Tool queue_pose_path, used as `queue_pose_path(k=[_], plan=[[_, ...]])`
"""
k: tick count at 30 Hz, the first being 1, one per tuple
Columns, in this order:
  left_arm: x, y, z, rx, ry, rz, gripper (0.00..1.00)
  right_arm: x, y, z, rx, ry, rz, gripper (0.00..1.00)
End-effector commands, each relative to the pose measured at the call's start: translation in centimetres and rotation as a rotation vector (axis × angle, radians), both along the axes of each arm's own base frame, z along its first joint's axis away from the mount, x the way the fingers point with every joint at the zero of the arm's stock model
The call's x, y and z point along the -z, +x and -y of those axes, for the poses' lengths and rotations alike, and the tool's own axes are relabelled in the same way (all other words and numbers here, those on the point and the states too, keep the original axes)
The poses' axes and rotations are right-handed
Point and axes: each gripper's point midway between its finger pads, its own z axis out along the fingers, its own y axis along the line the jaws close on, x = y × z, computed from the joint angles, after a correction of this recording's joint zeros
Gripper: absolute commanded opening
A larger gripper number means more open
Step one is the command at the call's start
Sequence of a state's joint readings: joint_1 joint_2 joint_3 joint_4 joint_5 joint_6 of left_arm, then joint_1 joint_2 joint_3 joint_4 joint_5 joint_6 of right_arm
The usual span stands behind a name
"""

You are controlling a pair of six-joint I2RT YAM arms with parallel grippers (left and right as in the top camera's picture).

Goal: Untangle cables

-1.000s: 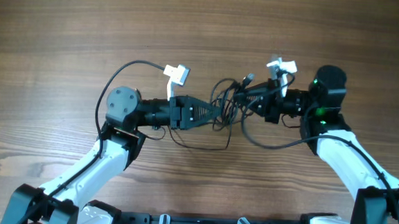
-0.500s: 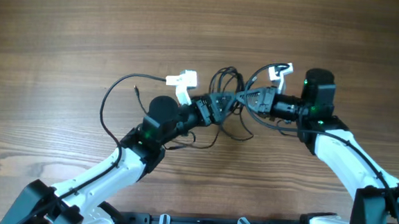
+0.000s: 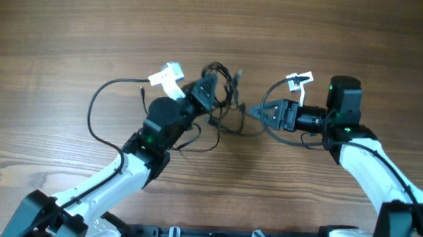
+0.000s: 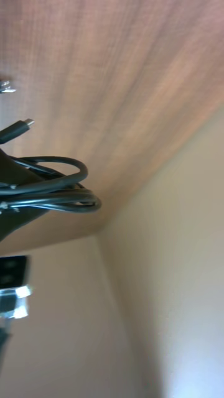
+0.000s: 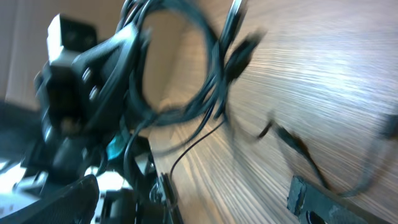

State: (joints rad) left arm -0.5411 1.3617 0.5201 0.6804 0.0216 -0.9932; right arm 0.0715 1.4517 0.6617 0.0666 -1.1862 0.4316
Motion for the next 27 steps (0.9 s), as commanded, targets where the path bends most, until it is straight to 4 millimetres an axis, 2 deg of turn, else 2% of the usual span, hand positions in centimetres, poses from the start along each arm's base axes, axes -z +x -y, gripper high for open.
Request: queue_pose_path(k=[1, 4, 6, 7, 8, 9, 10, 11, 15, 17, 19, 21, 23, 25, 27], plan=[[-0.9, 2.1, -3.8, -0.228, -0.052, 0.018, 0.04, -2.3, -2.2, -2.9, -0.129, -0.025, 0.226, 0.99], [-1.4, 2.4, -4.6, -0.285, -0.079, 0.027, 0.04, 0.4, -1.7, -5.9, -0.065, -0.201, 0.233, 1.0], [-2.0, 2.4, -4.7, -0.289, -0.105, 0.037, 0.04, 1.4, -2.4, -8.5, -0.076, -0.268, 0.28, 0.99], [-2.2, 2.4, -4.7, -0.292, -0.143, 0.029, 0.04, 2.3, -2.0, -9.1, -0.034, -0.333, 0.303, 0.89], [-2.5, 2.4, -4.7, -0.292, -0.153, 0.033, 0.04, 3.2, -1.0, -8.7, 0.053, -0.402, 0.289, 0.73], [-2.9, 2.3, -4.8, -0.292, -0.158, 0.042, 0.04, 3.6, 0.0, -8.2, 0.153, -0.433, 0.245, 0.44], [-3.3, 2.2, -5.0, -0.292, -0.145, 0.055, 0.04, 3.0, 0.6, -8.2, 0.207, -0.402, 0.209, 0.22], [-3.7, 2.2, -5.3, -0.28, -0.109, 0.079, 0.04, 1.9, 1.1, -8.5, 0.223, -0.344, 0.208, 0.04], [-4.5, 2.2, -5.6, -0.086, 0.041, 0.179, 0.04, -1.6, -0.3, -9.0, 0.088, -0.183, 0.234, 0.04], [-4.5, 1.6, -6.0, 0.097, 0.165, 0.277, 0.04, -4.3, -2.0, -8.1, -0.038, -0.058, 0.236, 0.04], [-4.4, 1.5, -7.2, 0.149, 0.244, 0.337, 0.04, -5.9, -3.4, -7.0, -0.135, 0.03, 0.231, 0.04], [-3.8, 1.2, -7.5, 0.196, 0.29, 0.352, 0.04, -7.3, -3.7, -6.2, -0.17, 0.096, 0.209, 0.04], [-3.0, -0.4, -5.6, 0.326, 0.275, 0.343, 0.04, -9.6, -3.1, -6.3, -0.153, 0.154, 0.247, 0.05], [-2.0, -1.3, -4.1, 0.381, 0.286, 0.317, 0.04, -12.7, -2.7, -6.3, -0.132, 0.221, 0.336, 0.17], [-1.7, -1.8, -3.2, 0.41, 0.282, 0.31, 0.04, -13.5, -2.0, -6.2, -0.093, 0.231, 0.388, 0.2]])
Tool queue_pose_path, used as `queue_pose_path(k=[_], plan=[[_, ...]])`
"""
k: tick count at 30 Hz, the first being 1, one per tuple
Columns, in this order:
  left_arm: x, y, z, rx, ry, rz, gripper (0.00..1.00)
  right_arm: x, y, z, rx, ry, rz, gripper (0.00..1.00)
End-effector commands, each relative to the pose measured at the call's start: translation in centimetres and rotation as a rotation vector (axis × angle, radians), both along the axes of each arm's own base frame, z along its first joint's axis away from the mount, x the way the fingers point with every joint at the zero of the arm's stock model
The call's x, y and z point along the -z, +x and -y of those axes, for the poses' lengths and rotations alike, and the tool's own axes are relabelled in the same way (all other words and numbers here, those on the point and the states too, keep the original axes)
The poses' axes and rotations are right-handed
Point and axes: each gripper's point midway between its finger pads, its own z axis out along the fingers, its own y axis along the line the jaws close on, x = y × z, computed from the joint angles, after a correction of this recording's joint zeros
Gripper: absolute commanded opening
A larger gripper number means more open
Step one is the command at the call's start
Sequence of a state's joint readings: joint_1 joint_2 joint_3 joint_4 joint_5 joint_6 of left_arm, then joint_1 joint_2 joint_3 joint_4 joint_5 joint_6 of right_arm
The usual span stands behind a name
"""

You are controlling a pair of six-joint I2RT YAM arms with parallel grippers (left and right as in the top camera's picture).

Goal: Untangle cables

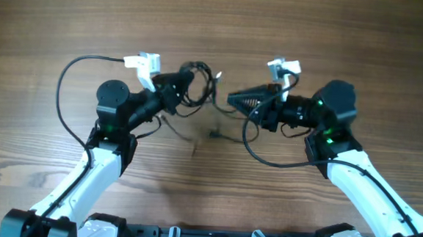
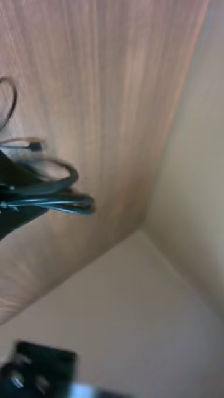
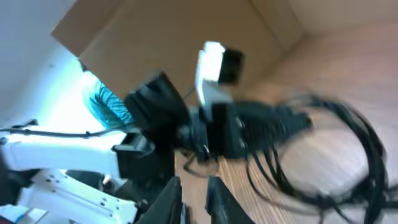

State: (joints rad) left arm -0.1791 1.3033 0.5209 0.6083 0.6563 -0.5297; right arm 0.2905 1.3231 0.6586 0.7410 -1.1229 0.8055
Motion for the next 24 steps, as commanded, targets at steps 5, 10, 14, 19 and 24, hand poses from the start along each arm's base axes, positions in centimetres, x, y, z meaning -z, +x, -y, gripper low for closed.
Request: queue_pose_path(k=[5, 10, 14, 19, 24], plan=[[0.7, 2.2, -1.9, -0.24, -0.026, -0.083, 0.04, 4.2, 2.0, 0.5, 0.12, -0.113, -0.119, 1.0], [2.5, 4.1, -6.7, -0.61, -0.253, -0.311, 0.04, 14.0, -0.2, -1.1, 0.232, -0.527, -0.182, 1.0], [-2.6, 4.9, -6.6, -0.579, -0.432, -0.173, 0.04, 15.1, -2.0, -3.3, 0.243, -0.616, -0.127, 1.0], [-6.2, 5.2, -6.7, -0.56, -0.581, -0.128, 0.04, 16.7, -4.0, -4.7, 0.289, -0.74, -0.05, 1.0], [-10.7, 5.7, -5.9, -0.539, -0.592, -0.116, 0.04, 16.0, -6.0, -3.5, 0.353, -0.797, -0.073, 1.0]])
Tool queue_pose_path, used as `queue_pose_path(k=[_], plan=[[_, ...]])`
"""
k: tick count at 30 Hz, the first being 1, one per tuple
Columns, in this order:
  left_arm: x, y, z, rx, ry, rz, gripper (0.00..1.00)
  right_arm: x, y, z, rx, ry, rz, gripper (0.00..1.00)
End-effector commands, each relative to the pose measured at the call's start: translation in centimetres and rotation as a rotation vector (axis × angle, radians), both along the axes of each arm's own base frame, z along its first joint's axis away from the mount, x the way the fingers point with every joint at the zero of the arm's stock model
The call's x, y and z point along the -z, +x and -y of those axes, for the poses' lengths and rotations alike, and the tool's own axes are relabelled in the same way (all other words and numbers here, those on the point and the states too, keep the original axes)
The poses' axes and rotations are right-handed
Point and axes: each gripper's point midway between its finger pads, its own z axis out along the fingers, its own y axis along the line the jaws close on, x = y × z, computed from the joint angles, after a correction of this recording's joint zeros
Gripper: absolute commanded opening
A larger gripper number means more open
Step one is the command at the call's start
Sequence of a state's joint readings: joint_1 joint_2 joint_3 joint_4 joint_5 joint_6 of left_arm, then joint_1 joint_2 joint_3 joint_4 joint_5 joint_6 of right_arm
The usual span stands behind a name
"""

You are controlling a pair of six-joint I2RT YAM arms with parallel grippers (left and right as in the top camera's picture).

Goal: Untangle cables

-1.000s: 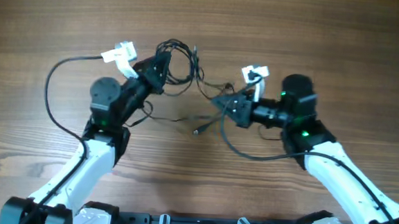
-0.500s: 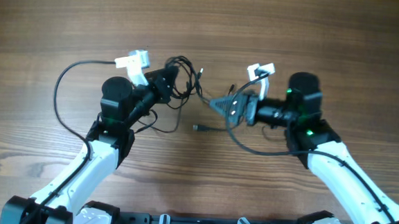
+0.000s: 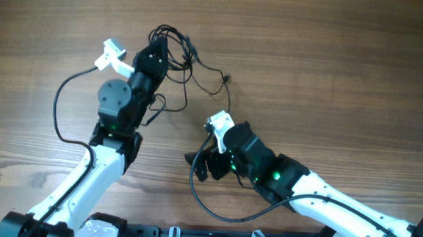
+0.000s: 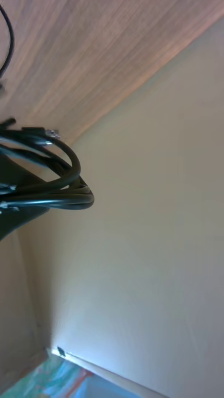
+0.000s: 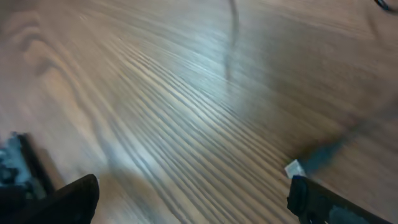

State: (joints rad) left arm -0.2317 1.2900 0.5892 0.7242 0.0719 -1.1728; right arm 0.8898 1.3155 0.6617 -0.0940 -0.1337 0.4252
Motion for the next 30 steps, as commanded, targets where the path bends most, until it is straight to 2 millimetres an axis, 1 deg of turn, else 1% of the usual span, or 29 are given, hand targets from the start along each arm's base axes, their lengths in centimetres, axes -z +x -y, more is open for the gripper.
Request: queue_pose_path(k=[1, 2, 3, 4, 5, 6, 7, 8, 9, 10, 11, 12, 13, 14, 15, 16, 17, 19, 20, 22, 25, 27, 28, 29, 30], plan=[[-5.2, 0.4, 0.5, 0.003, -0.028, 0.028, 0.04, -2.8, 0.2, 3.0, 0.108, -0.018, 0.062, 1.0], [-5.7, 0.6, 1.0, 0.012, -0.02, -0.006, 0.04, -4.7, 0.3, 4.5, 0.152, -0.015, 0.118, 1.0], [-6.2, 0.7, 1.5, 0.021, -0.015, -0.025, 0.04, -6.7, 0.9, 6.3, 0.224, -0.011, 0.193, 1.0], [-7.2, 0.7, 2.0, 0.03, -0.015, -0.025, 0.04, -8.2, 1.2, 7.5, 0.274, 0.004, 0.249, 1.0], [-8.1, 0.6, 2.5, 0.039, -0.02, -0.009, 0.04, -8.9, 1.1, 7.9, 0.283, 0.031, 0.272, 1.0], [-8.8, 0.6, 2.7, 0.04, -0.025, 0.005, 0.04, -8.3, 0.9, 7.7, 0.269, 0.04, 0.264, 1.0], [-9.5, 0.5, 3.0, 0.042, -0.029, 0.019, 0.04, -7.1, 0.5, 7.1, 0.231, 0.042, 0.245, 1.0], [-10.1, 0.4, 3.3, 0.049, -0.032, 0.029, 0.04, -5.9, -0.2, 5.5, 0.125, 0.056, 0.247, 1.0], [-10.3, 0.3, 3.5, 0.054, -0.034, 0.034, 0.04, -5.3, -0.7, 3.8, 0.024, 0.092, 0.271, 1.0], [-10.4, 0.3, 3.5, 0.055, -0.035, 0.035, 0.04, -5.0, -0.8, 2.4, -0.035, 0.134, 0.301, 1.0], [-10.5, 0.3, 3.5, 0.055, -0.051, 0.031, 0.04, -4.4, 0.2, 1.3, -0.047, 0.164, 0.358, 0.98], [-10.5, 0.3, 3.5, 0.056, -0.08, 0.022, 0.04, -3.3, 1.4, 0.0, -0.045, 0.177, 0.399, 0.97], [-10.7, 0.2, 3.5, 0.057, -0.083, 0.025, 0.04, -2.9, 2.1, -1.1, -0.054, 0.205, 0.418, 0.96], [-10.9, 0.1, 3.4, 0.057, -0.085, 0.031, 0.04, -2.4, 2.9, -2.3, -0.069, 0.234, 0.463, 0.91], [-11.2, -0.1, 3.4, 0.057, -0.086, 0.037, 0.04, -2.0, 3.6, -3.3, -0.077, 0.259, 0.516, 0.9], [-11.5, -0.3, 3.3, 0.057, -0.09, 0.044, 0.04, -1.5, 4.4, -4.2, -0.081, 0.287, 0.569, 0.86], [-12.0, -0.6, 3.2, 0.057, -0.095, 0.055, 0.04, -0.4, 5.4, -4.9, -0.06, 0.296, 0.592, 0.82], [-12.7, -1.0, 3.0, 0.058, -0.1, 0.072, 0.04, 1.2, 6.8, -6.1, -0.051, 0.277, 0.609, 0.83], [-13.0, -1.2, 3.0, 0.059, -0.102, 0.078, 0.04, 1.7, 7.4, -6.8, -0.056, 0.267, 0.61, 0.83], [-13.1, -1.3, 2.9, 0.059, -0.103, 0.083, 0.04, 1.9, 8.5, -8.3, -0.06, 0.263, 0.618, 0.84], [-12.7, -1.3, 3.0, 0.058, -0.098, 0.067, 0.04, 2.4, 10.2, -10.0, -0.113, 0.166, 0.647, 0.84], [-12.3, -1.2, 3.0, 0.058, -0.093, 0.05, 0.04, 2.0, 11.1, -10.9, -0.143, 0.119, 0.676, 0.84], [-12.3, -1.2, 3.0, 0.058, -0.093, 0.05, 0.04, 1.6, 11.8, -11.0, -0.142, 0.102, 0.699, 0.8], [-12.3, -1.2, 3.0, 0.058, -0.093, 0.051, 0.04, 1.3, 12.6, -10.6, -0.111, 0.094, 0.708, 0.77], [-12.3, -1.2, 3.0, 0.058, -0.093, 0.05, 0.04, 1.2, 13.3, -10.1, -0.091, 0.086, 0.71, 0.68]])
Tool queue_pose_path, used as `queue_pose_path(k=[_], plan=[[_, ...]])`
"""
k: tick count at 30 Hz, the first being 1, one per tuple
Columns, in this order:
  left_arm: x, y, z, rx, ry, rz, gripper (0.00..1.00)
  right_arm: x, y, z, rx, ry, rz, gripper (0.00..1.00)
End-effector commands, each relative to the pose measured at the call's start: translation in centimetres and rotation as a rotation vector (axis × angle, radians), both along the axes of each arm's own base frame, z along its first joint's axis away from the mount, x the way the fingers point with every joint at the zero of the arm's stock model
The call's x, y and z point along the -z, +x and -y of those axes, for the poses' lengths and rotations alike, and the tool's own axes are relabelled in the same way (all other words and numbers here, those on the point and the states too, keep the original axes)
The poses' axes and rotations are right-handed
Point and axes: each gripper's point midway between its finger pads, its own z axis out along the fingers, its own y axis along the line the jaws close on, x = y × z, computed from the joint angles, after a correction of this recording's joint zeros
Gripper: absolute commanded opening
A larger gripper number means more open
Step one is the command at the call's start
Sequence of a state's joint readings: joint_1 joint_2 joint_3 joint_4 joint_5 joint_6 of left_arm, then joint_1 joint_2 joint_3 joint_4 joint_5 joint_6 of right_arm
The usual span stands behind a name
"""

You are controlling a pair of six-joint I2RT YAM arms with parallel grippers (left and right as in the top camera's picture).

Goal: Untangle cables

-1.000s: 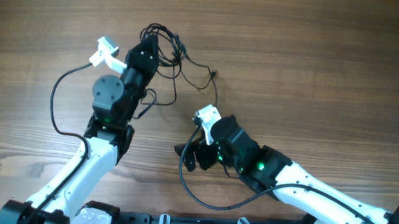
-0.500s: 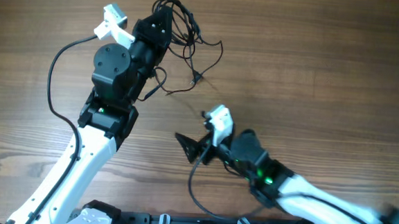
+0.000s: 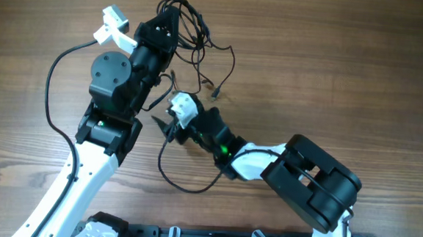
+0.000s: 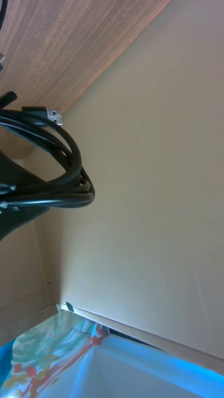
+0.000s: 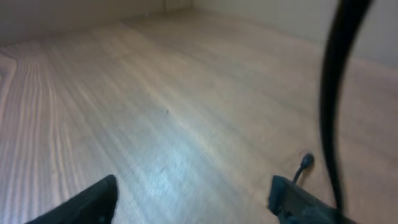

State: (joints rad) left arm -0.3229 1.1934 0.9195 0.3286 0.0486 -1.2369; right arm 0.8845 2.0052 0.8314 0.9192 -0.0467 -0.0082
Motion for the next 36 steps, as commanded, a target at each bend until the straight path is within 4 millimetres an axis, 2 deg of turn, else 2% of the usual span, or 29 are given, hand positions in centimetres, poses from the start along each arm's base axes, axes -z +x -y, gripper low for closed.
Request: queue_pose_path(k=[1, 3, 4, 5, 6, 12, 15, 17, 19, 20, 21, 23, 24, 27, 28, 31, 32, 35, 36], plan=[[-1.9, -0.4, -0.3, -0.014, -0.023, 0.037, 0.04, 0.1, 2.7, 1.5, 0.073, -0.029, 0.031, 0.63], [-1.9, -0.4, -0.3, -0.014, -0.024, 0.037, 0.04, 0.5, 3.2, 2.1, 0.089, -0.043, 0.02, 0.43], [-1.9, -0.4, -0.3, -0.014, -0.024, 0.037, 0.04, 0.5, 3.4, 2.3, 0.094, -0.042, 0.022, 0.23], [-1.9, -0.4, -0.3, -0.014, -0.024, 0.037, 0.04, 0.3, 3.6, 2.3, 0.095, -0.037, 0.029, 0.09], [-1.9, -0.4, -0.3, -0.014, -0.023, 0.037, 0.04, 0.1, 3.6, 2.3, 0.095, -0.033, 0.039, 0.05], [-1.3, -0.1, -1.0, -0.032, -0.015, 0.012, 0.04, -1.8, 3.4, 2.4, 0.113, 0.034, -0.024, 0.04], [-1.2, 0.4, -2.6, -0.073, -0.013, 0.009, 0.04, -3.0, 1.3, 3.3, 0.075, -0.03, -0.137, 0.04], [-0.5, 1.0, -4.7, -0.127, -0.006, -0.016, 0.04, -4.9, -1.2, 4.3, 0.018, -0.074, -0.213, 0.04], [-0.2, 1.2, -5.6, -0.148, -0.004, -0.03, 0.04, -6.9, -3.0, 5.8, 0.003, -0.103, -0.242, 0.04], [-0.2, 1.2, -5.6, -0.148, -0.011, -0.032, 0.04, -7.1, -3.3, 6.2, 0.004, -0.112, -0.248, 0.04], [-0.2, 1.2, -5.6, -0.146, -0.047, -0.043, 0.04, -6.5, -3.6, 6.5, -0.019, -0.172, -0.222, 0.39], [0.1, 1.2, -5.5, -0.14, -0.104, -0.072, 0.04, -4.2, -3.7, 6.6, -0.069, -0.283, -0.172, 0.93], [0.7, 1.1, -5.4, -0.129, -0.151, -0.112, 0.04, -3.3, -3.0, 6.3, -0.073, -0.315, -0.125, 1.0], [1.0, 0.9, -4.6, -0.083, -0.198, -0.146, 0.04, -2.2, -0.3, 6.2, 0.012, -0.344, -0.029, 1.0], [0.9, 0.8, -4.3, -0.061, -0.208, -0.149, 0.04, -1.3, 0.6, 5.3, 0.003, -0.343, 0.029, 1.0], [0.4, 0.4, -4.1, -0.046, -0.211, -0.139, 0.04, 1.3, 1.9, 4.0, 0.004, -0.317, 0.07, 0.99], [0.2, 0.2, -4.0, -0.04, -0.215, -0.137, 0.04, 1.5, 2.3, 3.7, 0.005, -0.302, 0.106, 0.99], [0.0, 0.1, -4.0, -0.039, -0.236, -0.139, 0.04, 1.1, 3.9, 3.2, 0.03, -0.238, 0.193, 0.88], [0.0, 0.1, -4.1, -0.039, -0.236, -0.138, 0.04, 1.1, 4.2, 3.3, 0.035, -0.225, 0.201, 0.81]])
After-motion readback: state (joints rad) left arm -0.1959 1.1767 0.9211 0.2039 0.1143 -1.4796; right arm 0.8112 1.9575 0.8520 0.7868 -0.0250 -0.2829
